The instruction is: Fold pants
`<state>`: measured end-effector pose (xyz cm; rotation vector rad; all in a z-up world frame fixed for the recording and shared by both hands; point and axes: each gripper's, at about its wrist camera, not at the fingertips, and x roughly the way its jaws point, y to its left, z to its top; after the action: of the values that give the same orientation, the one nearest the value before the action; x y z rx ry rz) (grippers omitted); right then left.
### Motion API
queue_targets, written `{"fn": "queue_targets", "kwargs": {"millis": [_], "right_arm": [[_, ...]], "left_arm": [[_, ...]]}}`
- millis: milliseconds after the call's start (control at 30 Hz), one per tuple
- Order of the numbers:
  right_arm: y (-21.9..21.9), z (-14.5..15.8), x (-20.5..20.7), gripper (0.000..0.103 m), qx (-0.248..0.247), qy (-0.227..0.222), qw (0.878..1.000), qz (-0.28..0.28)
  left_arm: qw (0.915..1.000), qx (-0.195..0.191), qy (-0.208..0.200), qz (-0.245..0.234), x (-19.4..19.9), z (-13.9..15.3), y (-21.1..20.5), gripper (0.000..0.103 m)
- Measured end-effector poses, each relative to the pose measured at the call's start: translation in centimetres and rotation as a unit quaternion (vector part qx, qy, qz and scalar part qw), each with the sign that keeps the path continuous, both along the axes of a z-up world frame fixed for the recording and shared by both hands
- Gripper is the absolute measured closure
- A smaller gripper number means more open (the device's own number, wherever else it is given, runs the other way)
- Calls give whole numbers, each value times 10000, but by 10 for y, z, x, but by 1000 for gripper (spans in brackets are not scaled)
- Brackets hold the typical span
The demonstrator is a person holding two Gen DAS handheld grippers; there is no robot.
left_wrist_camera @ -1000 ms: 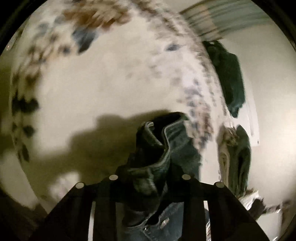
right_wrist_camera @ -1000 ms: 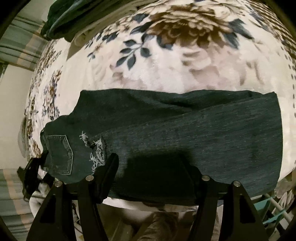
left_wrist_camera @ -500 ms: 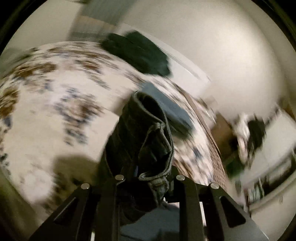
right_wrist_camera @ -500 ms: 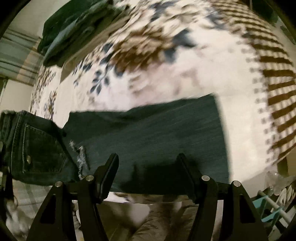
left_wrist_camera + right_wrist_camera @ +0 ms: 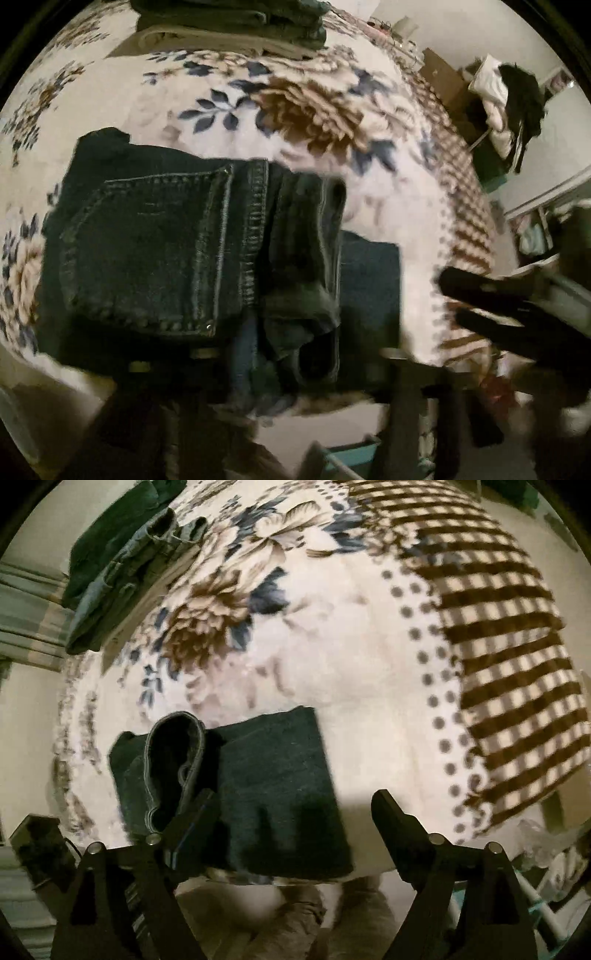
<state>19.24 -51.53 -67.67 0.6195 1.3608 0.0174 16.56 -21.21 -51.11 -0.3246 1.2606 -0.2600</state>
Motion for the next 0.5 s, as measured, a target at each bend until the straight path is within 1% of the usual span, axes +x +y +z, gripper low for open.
{"fn": "queue_targets", "kwargs": {"millis": [33, 67, 133, 167, 233, 300, 367, 400, 433, 467, 500], "right_arm": [[4, -1, 2, 16, 120, -23, 9999, 31], [10, -3, 5, 15, 297, -60, 9995, 116], [25, -8, 14, 14, 600, -105, 9976, 316], [34, -12, 19, 12, 727, -96, 9963, 454], [58, -28, 32, 11, 973, 30, 9922, 775], [76, -49, 45, 11, 878, 245, 9920, 868], [92, -69, 56, 11, 1131, 402, 9890, 867], [98, -71, 58, 14, 1190, 340, 9889, 827], [105, -70, 61, 35, 1169, 215, 9896, 807], [111, -70, 62, 66, 1008, 231, 9908, 869], [116, -68, 63, 72, 899, 207, 9912, 944]], "left_arm": [[9999, -56, -3, 87, -3, 9, 7, 19], [9998, -94, -7, 180, -7, 17, 17, 16], [9993, 76, 28, 369, -9, 20, 37, 13], [9987, 193, 51, 478, -8, 22, 49, 12], [9967, 462, 91, 660, -4, 17, 63, 12], [9934, 752, 177, 842, 2, 7, 84, 12], [9896, 963, 289, 1026, 7, 0, 103, 12], [9883, 1009, 289, 1102, 8, -2, 112, 12], [9871, 1048, 277, 1179, 9, -1, 120, 12], [9858, 1089, 252, 1250, 10, 0, 127, 12], [9847, 1121, 219, 1315, 10, 3, 133, 12]]}}
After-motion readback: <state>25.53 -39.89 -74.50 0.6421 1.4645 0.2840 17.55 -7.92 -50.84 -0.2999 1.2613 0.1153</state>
